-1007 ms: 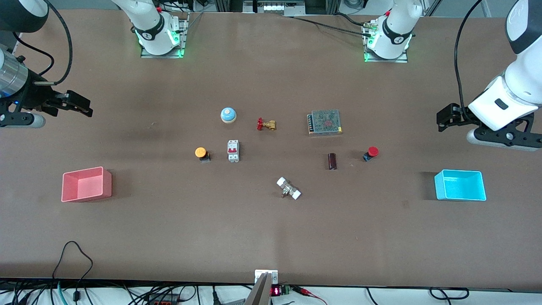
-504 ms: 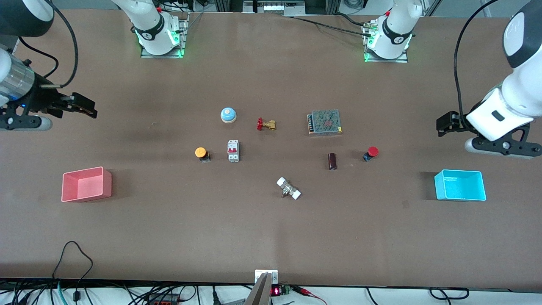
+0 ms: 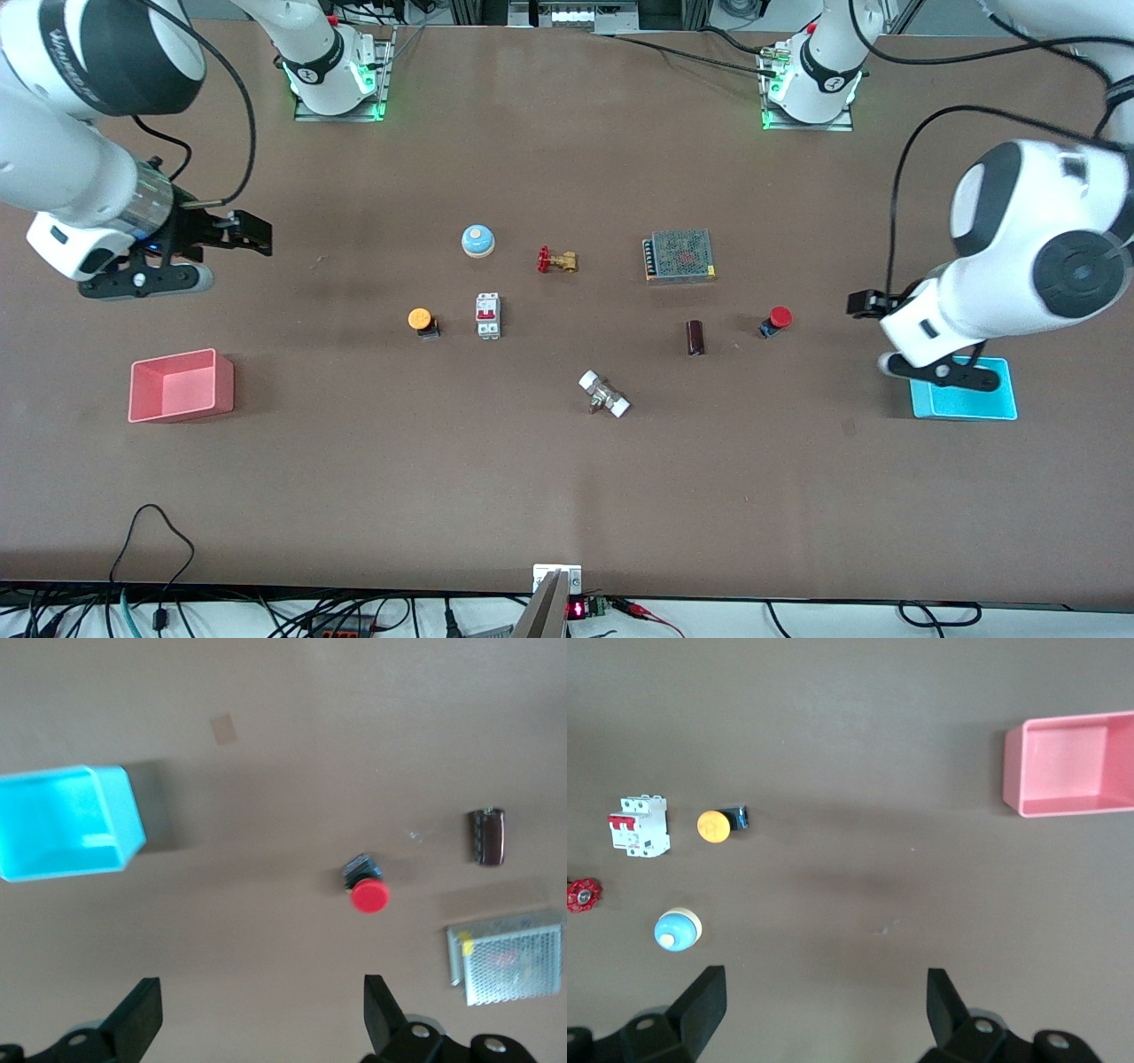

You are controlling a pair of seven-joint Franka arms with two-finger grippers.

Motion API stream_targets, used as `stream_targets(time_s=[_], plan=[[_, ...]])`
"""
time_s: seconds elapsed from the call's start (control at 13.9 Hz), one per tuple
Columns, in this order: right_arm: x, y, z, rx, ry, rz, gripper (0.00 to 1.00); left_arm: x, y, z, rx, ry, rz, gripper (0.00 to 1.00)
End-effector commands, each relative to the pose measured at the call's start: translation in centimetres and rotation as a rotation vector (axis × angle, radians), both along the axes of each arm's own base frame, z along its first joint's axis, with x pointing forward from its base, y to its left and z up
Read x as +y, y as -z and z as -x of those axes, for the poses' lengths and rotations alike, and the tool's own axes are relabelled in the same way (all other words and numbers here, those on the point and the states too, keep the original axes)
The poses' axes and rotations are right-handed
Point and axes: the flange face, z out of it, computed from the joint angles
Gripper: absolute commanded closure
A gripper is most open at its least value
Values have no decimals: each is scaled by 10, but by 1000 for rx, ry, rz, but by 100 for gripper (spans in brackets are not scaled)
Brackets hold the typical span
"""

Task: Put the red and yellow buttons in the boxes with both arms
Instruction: 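Lower the right gripper onto the yellow button while the left gripper descends on the red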

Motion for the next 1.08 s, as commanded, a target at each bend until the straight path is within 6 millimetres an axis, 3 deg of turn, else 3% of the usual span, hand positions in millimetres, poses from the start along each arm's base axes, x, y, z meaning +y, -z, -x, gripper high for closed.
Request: stream_targets(time_s=[0.0, 0.14, 0.43, 0.58, 0.72, 1.01], plan=[[17, 34, 3, -27, 8, -11, 0, -31, 32, -2, 32, -249, -39, 0], [50, 54, 4, -50, 45, -2, 0, -34, 48, 0, 73, -386, 31, 0], [86, 112, 1, -141, 11, -29, 0, -37, 94, 16, 98, -603, -47, 0], [90, 142, 10, -194, -1, -46, 0, -28, 120, 28, 92, -635, -55, 0], [106, 169, 23, -221, -31, -66, 0, -34, 132, 35, 64, -677, -60, 0], [116, 206, 27, -233, -43, -80, 0, -35, 184, 61, -30, -696, -54, 0]])
